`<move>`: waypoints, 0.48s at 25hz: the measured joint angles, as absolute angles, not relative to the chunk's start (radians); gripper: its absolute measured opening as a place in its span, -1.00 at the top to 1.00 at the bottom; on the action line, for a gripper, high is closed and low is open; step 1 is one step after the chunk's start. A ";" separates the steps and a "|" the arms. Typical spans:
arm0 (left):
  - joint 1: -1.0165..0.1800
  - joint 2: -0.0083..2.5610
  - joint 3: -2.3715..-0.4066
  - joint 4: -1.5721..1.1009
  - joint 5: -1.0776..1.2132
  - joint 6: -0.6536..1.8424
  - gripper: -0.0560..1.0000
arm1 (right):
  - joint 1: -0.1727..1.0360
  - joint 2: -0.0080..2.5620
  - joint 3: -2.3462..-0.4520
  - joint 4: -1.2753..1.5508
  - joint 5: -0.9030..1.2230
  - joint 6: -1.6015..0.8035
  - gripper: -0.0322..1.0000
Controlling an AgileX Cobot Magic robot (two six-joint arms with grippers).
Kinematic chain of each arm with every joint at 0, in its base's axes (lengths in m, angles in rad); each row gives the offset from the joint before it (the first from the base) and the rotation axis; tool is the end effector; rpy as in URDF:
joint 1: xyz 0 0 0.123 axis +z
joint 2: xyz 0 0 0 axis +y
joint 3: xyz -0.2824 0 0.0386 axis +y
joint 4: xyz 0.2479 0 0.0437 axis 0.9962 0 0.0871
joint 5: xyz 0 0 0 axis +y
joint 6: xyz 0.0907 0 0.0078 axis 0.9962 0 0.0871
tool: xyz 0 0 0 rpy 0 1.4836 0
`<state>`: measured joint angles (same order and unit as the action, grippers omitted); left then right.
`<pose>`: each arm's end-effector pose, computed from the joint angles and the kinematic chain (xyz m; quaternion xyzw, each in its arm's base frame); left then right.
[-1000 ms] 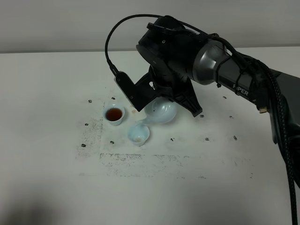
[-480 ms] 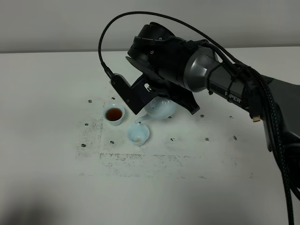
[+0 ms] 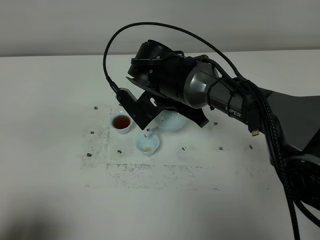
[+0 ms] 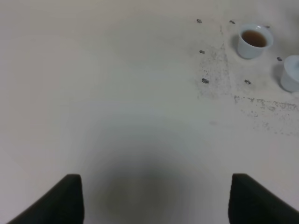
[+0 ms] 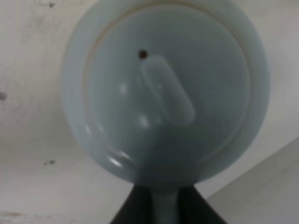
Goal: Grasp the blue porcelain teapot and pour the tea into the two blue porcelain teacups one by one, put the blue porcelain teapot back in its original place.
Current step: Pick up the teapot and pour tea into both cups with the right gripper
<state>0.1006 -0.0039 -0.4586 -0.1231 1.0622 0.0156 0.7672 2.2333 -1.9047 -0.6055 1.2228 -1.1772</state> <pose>-0.0002 -0.0098 0.2660 -0.0353 0.8609 -0.0321 0.5066 0.3693 0.2884 0.2075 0.8362 -0.4656 0.2897 0.0083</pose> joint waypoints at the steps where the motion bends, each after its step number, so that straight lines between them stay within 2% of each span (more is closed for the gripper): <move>1: 0.101 -0.004 -0.459 -0.123 1.062 0.016 -0.27 | 0.770 2.233 -1.905 -0.621 1.223 -1.168 0.86; 12: 0.101 -0.004 -0.459 -0.123 1.062 0.016 -0.27 | 0.790 2.233 -1.905 -0.698 1.223 -1.120 0.86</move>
